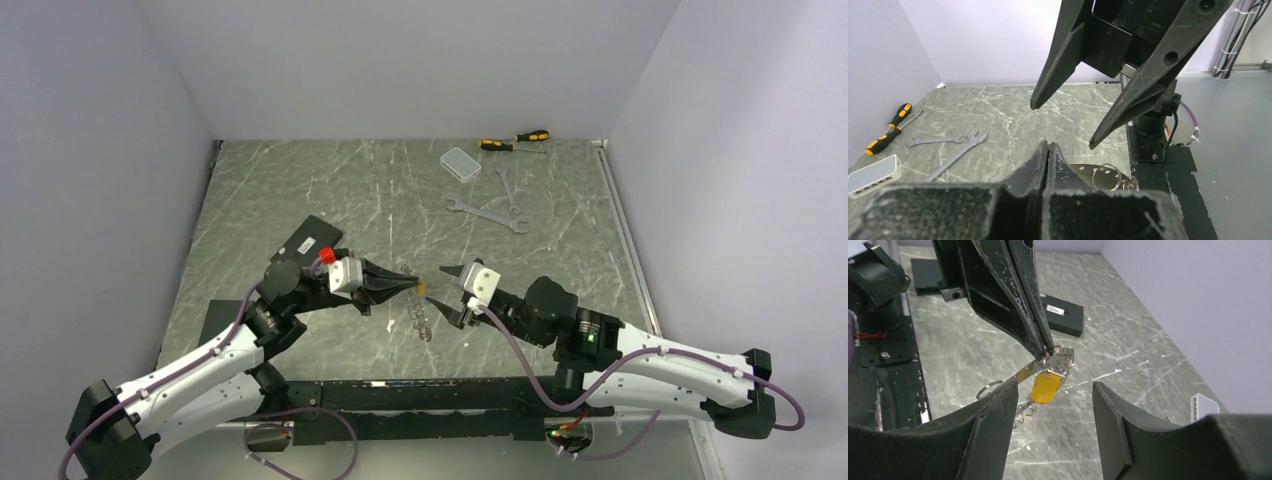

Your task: Put the keys on the keyring

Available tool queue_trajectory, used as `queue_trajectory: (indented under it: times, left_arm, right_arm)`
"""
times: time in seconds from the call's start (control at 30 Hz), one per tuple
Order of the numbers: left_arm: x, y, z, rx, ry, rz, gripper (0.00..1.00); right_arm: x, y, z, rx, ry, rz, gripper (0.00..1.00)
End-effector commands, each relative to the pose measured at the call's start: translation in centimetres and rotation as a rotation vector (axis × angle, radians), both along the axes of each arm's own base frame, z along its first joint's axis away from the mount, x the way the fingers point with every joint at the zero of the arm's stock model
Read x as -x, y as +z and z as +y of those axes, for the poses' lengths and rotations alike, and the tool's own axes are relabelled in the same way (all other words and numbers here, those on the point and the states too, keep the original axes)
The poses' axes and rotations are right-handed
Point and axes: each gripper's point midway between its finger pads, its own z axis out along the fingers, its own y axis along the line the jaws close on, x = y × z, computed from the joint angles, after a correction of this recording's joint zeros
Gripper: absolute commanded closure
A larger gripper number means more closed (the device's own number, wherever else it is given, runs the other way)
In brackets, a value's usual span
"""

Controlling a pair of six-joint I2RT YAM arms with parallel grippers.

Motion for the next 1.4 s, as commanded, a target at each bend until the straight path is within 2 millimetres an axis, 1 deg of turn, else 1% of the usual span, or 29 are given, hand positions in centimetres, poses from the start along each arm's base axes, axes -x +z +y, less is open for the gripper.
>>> queue_trajectory:
  times: [0.0, 0.07, 0.27, 0.37, 0.43, 0.6, 0.93, 1.37]
  left_arm:
    - [1.3, 3.4, 0.1, 0.06, -0.062, -0.099, 1.0]
    - [1.5, 3.3, 0.1, 0.054, -0.068, -0.102, 1.0]
    - [2.3, 3.3, 0.3, 0.045, -0.097, -0.108, 1.0]
    - [2.5, 3.4, 0.5, 0.045, -0.102, -0.111, 1.0]
    - [2.6, 3.3, 0.6, 0.045, -0.101, -0.112, 1.0]
    - [2.7, 3.3, 0.7, 0.046, -0.102, -0.114, 1.0]
    - [2.9, 3.2, 0.9, 0.051, -0.096, -0.115, 1.0]
    - [2.9, 3.1, 1.2, 0.05, -0.084, -0.111, 1.0]
  right_arm:
    - [1.3, 1.9, 1.0, -0.113, 0.073, 0.025, 0.39]
    - [1.3, 1.6, 1.4, -0.107, 0.076, 0.046, 0.4]
    - [1.6, 1.7, 2.0, -0.128, 0.095, 0.068, 0.42]
    - [1.4, 1.6, 2.3, -0.125, 0.089, 0.066, 0.51]
    - [1.2, 1.5, 2.4, -0.123, 0.085, 0.063, 0.55]
    - [1.0, 1.2, 2.7, -0.104, 0.079, 0.061, 0.57]
    - [0.9, 1.0, 3.4, -0.089, 0.09, 0.057, 0.67]
    - [1.1, 1.2, 3.8, -0.086, 0.113, 0.042, 0.69]
